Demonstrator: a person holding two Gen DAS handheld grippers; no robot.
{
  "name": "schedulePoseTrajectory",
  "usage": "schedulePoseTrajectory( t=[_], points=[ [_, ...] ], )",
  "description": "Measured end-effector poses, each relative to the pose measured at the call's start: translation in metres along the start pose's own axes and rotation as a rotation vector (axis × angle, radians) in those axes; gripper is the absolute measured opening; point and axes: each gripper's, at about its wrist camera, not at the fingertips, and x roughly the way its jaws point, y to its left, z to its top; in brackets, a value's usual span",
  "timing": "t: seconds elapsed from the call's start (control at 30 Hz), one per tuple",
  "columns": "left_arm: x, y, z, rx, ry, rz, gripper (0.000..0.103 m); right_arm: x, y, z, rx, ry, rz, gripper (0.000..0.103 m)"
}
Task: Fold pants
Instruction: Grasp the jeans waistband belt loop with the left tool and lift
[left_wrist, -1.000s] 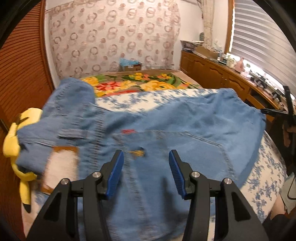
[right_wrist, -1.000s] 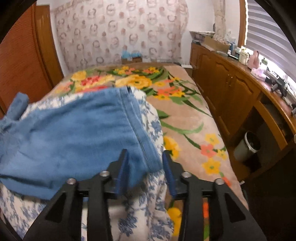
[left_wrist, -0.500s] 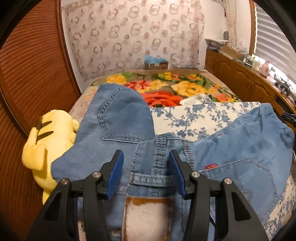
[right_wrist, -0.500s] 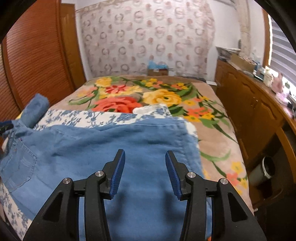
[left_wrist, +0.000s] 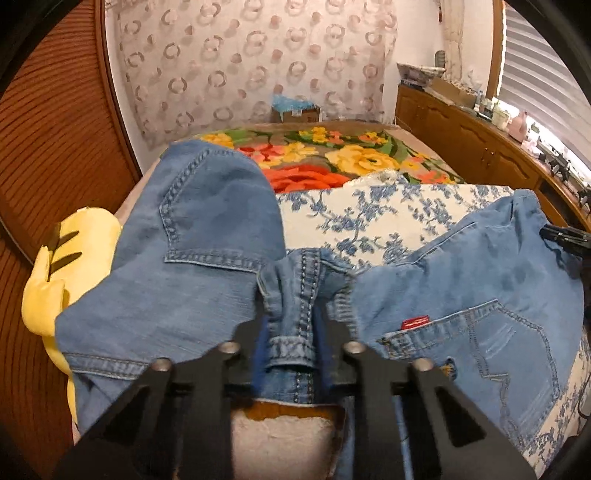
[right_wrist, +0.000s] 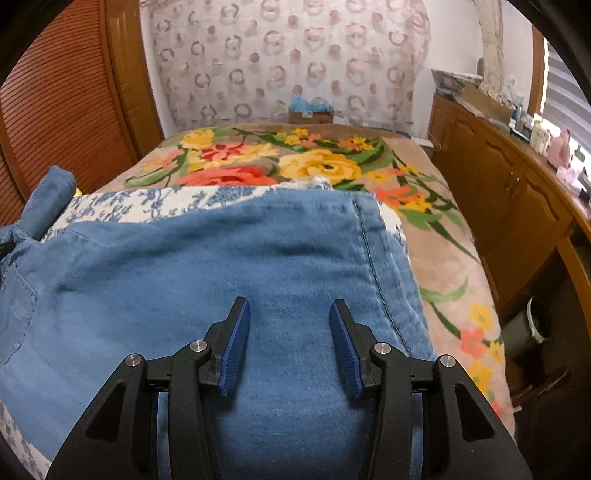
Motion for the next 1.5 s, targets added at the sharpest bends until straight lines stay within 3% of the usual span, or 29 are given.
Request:
schedulePoseTrajectory(
  t=[0.17, 0.33, 0.73, 0.93, 1.0, 1.27, 1.5],
  points=[
    [-0.048, 0.015, -0.001, -0.130, -0.147, 0.017, 0.012, -0.003, -0.005, -0.002, 0.012, -0.005, -0.001, 0.046],
    [-0.048, 0.030, -0.006, -0.166, -0.112, 0.046, 0.015, -0.003, -0.005, -0.006, 0.008, 0.009, -0.016, 0.046],
    [-0.063, 0.010, -0.008, -0.092, -0.103, 0.067, 0.039, -0.030, -0.009, -0.015, 0.023, -0.011, -0.032, 0.046],
    [-0.079, -0.011, -0.013, -0.051, -0.115, 0.029, 0.048, -0.049, -0.004, -0.025, 0.027, -0.028, -0.029, 0.047],
    [-0.081, -0.020, -0.014, -0.040, -0.117, 0.010, 0.056, -0.054, -0.002, -0.031, 0.036, -0.035, -0.023, 0.048],
    [-0.084, -0.064, -0.014, -0.002, -0.124, -0.043, 0.059, -0.072, 0.003, -0.046, 0.036, -0.041, -0.022, 0.049],
    [-0.095, -0.079, -0.009, 0.029, -0.147, -0.008, 0.059, -0.084, -0.005, -0.056, 0.056, -0.050, -0.029, 0.050]
  ],
)
